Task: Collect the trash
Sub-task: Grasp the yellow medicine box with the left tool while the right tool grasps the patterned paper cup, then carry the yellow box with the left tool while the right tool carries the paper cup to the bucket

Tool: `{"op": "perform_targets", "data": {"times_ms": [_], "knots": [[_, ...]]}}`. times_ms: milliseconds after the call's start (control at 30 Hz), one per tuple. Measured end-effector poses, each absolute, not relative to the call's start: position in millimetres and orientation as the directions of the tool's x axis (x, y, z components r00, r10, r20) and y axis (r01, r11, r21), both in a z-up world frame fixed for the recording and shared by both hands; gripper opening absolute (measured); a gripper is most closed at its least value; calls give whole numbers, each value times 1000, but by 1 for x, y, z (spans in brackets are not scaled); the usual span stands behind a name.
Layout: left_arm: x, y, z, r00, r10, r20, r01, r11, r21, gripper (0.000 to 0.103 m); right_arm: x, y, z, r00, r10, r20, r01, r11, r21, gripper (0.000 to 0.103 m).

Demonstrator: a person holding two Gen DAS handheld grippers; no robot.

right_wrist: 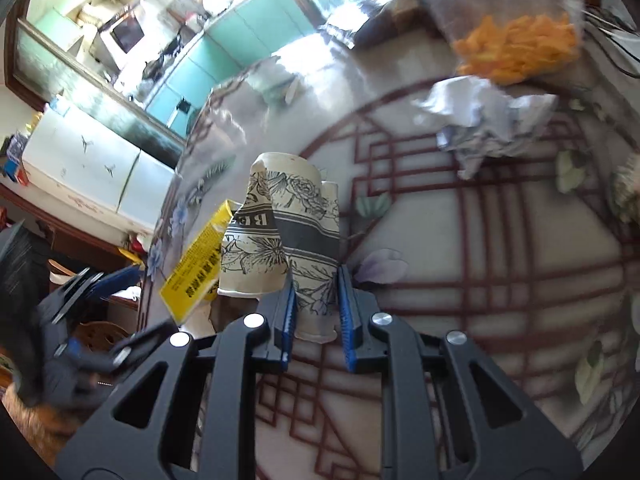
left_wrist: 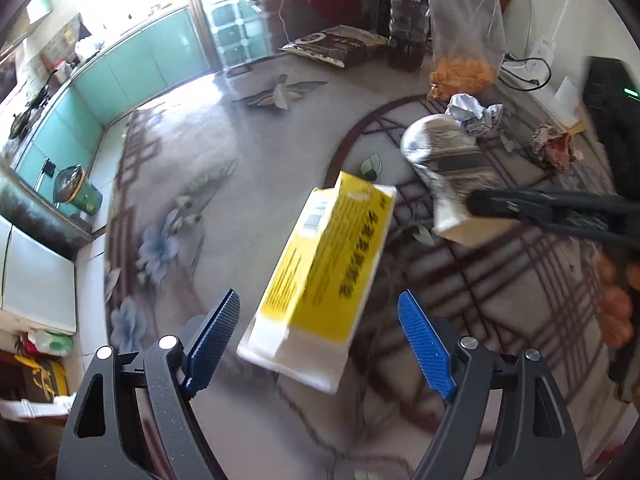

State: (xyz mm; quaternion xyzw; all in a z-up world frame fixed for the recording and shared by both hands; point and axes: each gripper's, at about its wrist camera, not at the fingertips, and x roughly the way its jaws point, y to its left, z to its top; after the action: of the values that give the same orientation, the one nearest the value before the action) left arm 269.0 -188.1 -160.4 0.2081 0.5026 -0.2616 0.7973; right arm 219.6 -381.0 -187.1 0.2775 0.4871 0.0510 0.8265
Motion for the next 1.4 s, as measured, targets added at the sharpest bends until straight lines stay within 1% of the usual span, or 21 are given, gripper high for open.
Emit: {"op": "perform_targets", "data": {"times_ms": [33, 67, 100, 133, 167, 200, 267, 333, 467, 667, 767, 1000, 1133, 1400], "knots": [[276, -196, -165, 354, -200, -914, 631, 773, 75, 77, 215, -385, -187, 525, 353, -774, 193, 837, 512, 19], [280, -201, -168, 351, -199, -915, 633, 770, 75, 75, 209, -388, -186, 530, 353, -771, 201, 831, 518, 19], [285, -206, -171, 345, -200, -917, 637, 768, 72, 67, 202, -391, -187, 532, 354, -769, 213, 824, 526, 19], [289, -211, -176, 337, -197, -921, 640, 765, 71, 62, 197, -394, -187, 533, 354, -769, 221, 819, 530, 19], [291, -214, -179, 332, -192, -923, 642, 764, 72, 50, 194, -394, -188, 532, 353, -769, 228, 815, 532, 19], [292, -216, -182, 326, -185, -927, 640, 765, 72, 43, 189, -395, -187, 533, 351, -770, 235, 813, 533, 19], [290, -216, -180, 337, -202, -919, 633, 772, 62, 39, 180, -394, -185, 533, 348, -771, 239, 812, 532, 19], [281, -212, -170, 353, -229, -907, 635, 770, 53, 38, 170, -392, -180, 534, 337, -775, 240, 819, 521, 19], [251, -196, -150, 390, -251, -886, 650, 757, 72, 38, 149, -386, -176, 536, 327, -778, 260, 813, 521, 19], [199, -146, -133, 380, -264, -887, 617, 787, 30, 38, 125, -369, -176, 522, 357, -775, 297, 776, 557, 19], [172, -119, -130, 381, -258, -888, 587, 809, 17, 38, 118, -352, -167, 515, 364, -776, 268, 792, 549, 19], [121, -54, -125, 411, -271, -871, 458, 887, -60, 38, 111, -309, -131, 547, 344, -763, 196, 834, 516, 19], [105, -24, -121, 439, -301, -846, 407, 907, -111, 36, 101, -288, -120, 561, 330, -760, 176, 849, 499, 19], [92, 3, -114, 462, -338, -820, 435, 892, -122, 35, 81, -248, -110, 558, 282, -781, 176, 879, 443, 19]]}}
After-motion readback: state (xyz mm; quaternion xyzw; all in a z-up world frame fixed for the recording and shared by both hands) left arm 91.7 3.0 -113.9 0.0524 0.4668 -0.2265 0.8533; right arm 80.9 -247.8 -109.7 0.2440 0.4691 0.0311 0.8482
